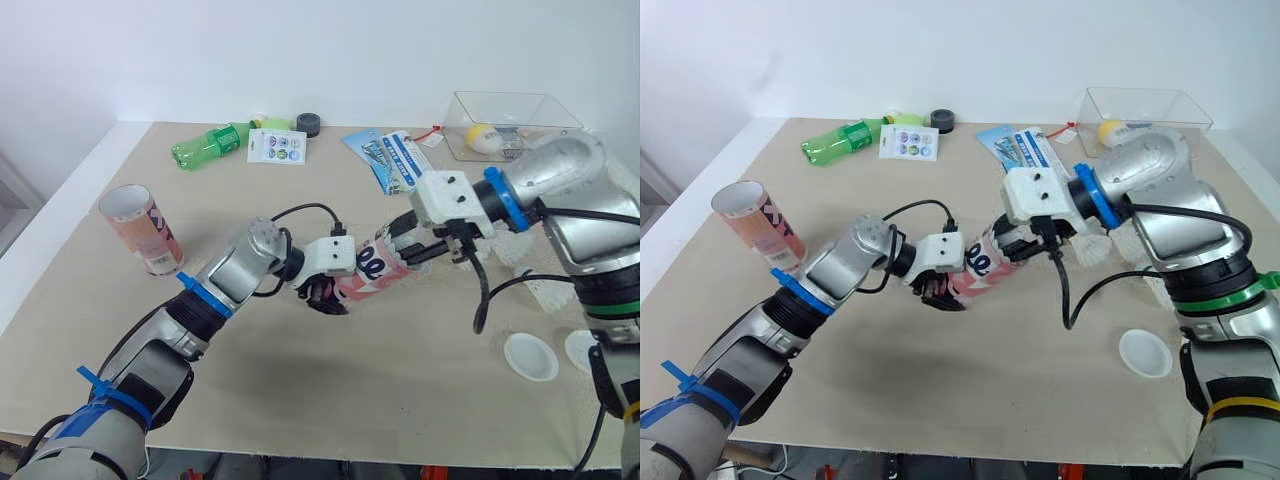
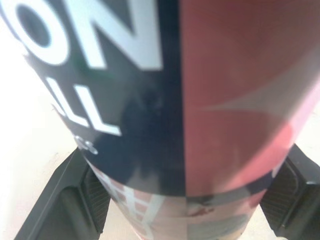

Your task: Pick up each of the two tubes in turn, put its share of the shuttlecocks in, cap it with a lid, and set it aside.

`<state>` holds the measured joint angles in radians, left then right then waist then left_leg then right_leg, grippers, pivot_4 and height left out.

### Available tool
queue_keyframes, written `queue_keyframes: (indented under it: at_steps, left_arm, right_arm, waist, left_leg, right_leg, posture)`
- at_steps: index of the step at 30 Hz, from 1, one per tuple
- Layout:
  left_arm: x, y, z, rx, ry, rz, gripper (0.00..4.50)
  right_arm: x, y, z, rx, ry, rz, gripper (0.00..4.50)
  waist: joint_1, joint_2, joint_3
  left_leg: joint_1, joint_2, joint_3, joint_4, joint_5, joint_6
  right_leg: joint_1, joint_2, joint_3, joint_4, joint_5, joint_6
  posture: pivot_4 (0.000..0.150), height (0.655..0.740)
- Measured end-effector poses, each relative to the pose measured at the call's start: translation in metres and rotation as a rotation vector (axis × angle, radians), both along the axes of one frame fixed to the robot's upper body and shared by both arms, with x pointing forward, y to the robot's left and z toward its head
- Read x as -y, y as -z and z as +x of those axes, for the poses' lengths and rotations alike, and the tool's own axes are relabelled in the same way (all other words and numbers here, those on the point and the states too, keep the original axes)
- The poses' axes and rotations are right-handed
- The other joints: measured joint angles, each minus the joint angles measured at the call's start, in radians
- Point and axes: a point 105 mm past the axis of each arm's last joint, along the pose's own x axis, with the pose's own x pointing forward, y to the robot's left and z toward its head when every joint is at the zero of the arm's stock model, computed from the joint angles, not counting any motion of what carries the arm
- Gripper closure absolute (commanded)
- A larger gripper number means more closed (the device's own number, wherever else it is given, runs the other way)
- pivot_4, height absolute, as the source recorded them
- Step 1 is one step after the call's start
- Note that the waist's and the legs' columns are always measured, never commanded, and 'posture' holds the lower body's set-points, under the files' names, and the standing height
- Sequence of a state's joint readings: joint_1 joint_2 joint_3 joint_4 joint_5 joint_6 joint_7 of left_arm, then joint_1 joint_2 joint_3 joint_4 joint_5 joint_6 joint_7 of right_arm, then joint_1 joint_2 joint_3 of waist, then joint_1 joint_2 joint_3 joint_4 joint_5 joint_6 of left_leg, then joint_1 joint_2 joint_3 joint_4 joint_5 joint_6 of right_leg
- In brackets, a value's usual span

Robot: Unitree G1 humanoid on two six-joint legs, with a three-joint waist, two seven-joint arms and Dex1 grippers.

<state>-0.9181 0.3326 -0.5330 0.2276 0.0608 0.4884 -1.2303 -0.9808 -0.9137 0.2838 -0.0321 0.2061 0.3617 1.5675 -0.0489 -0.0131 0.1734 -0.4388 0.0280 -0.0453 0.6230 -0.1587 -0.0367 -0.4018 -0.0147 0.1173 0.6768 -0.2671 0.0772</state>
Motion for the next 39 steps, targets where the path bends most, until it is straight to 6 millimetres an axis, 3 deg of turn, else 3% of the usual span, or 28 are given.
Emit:
queue_keyframes:
  at_steps: [1,4,7,12,15,20,21,31,35,39]
  left_arm:
    - [0.0,0.0,0.0,0.0,0.0,0.0,0.95]
    - [0.001,0.0,0.0,0.0,0.002,0.0,0.95]
    - [0.002,0.0,-0.001,-0.002,0.006,-0.002,0.95]
    - [0.002,0.0,-0.001,0.0,0.008,-0.001,0.95]
    - [0.002,0.001,-0.001,-0.001,0.01,-0.003,0.95]
    - [0.003,0.001,0.0,-0.002,0.009,-0.003,0.95]
    - [0.002,0.001,0.0,-0.002,0.009,-0.003,0.95]
    - [0.003,0.0,0.001,0.0,-0.004,-0.023,0.95]
    - [0.004,0.005,-0.001,-0.015,-0.018,-0.092,0.95]
    - [0.001,0.012,-0.004,-0.044,-0.037,-0.207,0.95]
  right_arm:
    - [0.003,-0.002,0.0,-0.002,0.015,0.01,1.28]
    - [0.017,-0.012,-0.005,0.016,0.056,0.042,1.28]
    - [0.028,-0.006,-0.007,0.008,0.098,0.049,1.28]
    - [0.028,-0.003,-0.009,0.006,0.112,0.074,1.28]
    - [0.025,-0.004,-0.01,0.019,0.099,0.08,2.03]
    - [0.014,-0.005,-0.011,0.011,0.058,0.117,4.29]
    - [0.013,-0.006,-0.011,0.016,0.051,0.12,4.41]
    - [0.016,-0.007,-0.006,-0.011,0.071,0.16,4.41]
    - [0.033,-0.014,-0.007,-0.052,0.16,0.303,4.41]
    - [0.058,-0.009,-0.014,-0.157,0.329,0.517,4.41]
  waist:
    - [0.001,0.0,0.0]
    - [0.001,0.0,0.0]
    - [0.001,0.0,0.0]
    - [0.001,0.0,0.0]
    - [0.001,0.0,0.0]
    - [0.001,0.0,0.0]
    - [0.001,0.0,0.0]
    - [0.002,0.0,0.0]
    - [0.003,0.0,0.0]
    - [0.004,0.0,0.0]
  left_leg:
    - [0.0,0.0,0.0,0.0,0.0,0.0]
    - [0.0,0.0,0.0,0.0,0.0,0.0]
    - [0.0,0.0,0.0,0.0,0.0,0.0]
    - [0.0,0.0,0.0,0.0,0.0,0.0]
    - [0.0,0.0,0.0,0.0,0.0,0.0]
    - [0.0,0.0,0.0,0.0,0.0,0.0]
    - [0.0,0.0,0.0,0.0,0.0,0.0]
    - [0.0,0.0,0.0,0.0,0.0,0.0]
    - [0.0,-0.001,0.0,0.0,0.0,0.0]
    - [-0.001,-0.001,-0.001,-0.001,0.0,0.0]
  right_leg:
    - [0.0,0.0,0.0,0.0,0.0,0.0]
    - [0.0,0.0,0.0,0.0,-0.001,0.0]
    - [0.0,0.0,0.0,0.0,-0.001,0.0]
    - [0.0,0.0,0.0,0.001,-0.001,0.0]
    - [0.0,0.0,0.0,0.001,-0.001,0.0]
    - [0.0,0.0,0.0,0.001,-0.001,0.001]
    - [0.0,0.0,0.0,0.001,-0.001,0.001]
    - [0.0,0.0,0.0,0.001,-0.001,0.001]
    - [0.001,-0.001,0.0,0.0,-0.001,0.0]
    - [0.001,-0.001,-0.001,0.001,0.001,-0.006]
  posture:
    - [0.15,0.74]
    - [0.15,0.74]
    - [0.15,0.74]
    - [0.15,0.74]
    - [0.15,0.74]
    - [0.15,0.74]
    - [0.15,0.74]
    - [0.15,0.74]
    - [0.15,0.74]
    - [0.15,0.74]
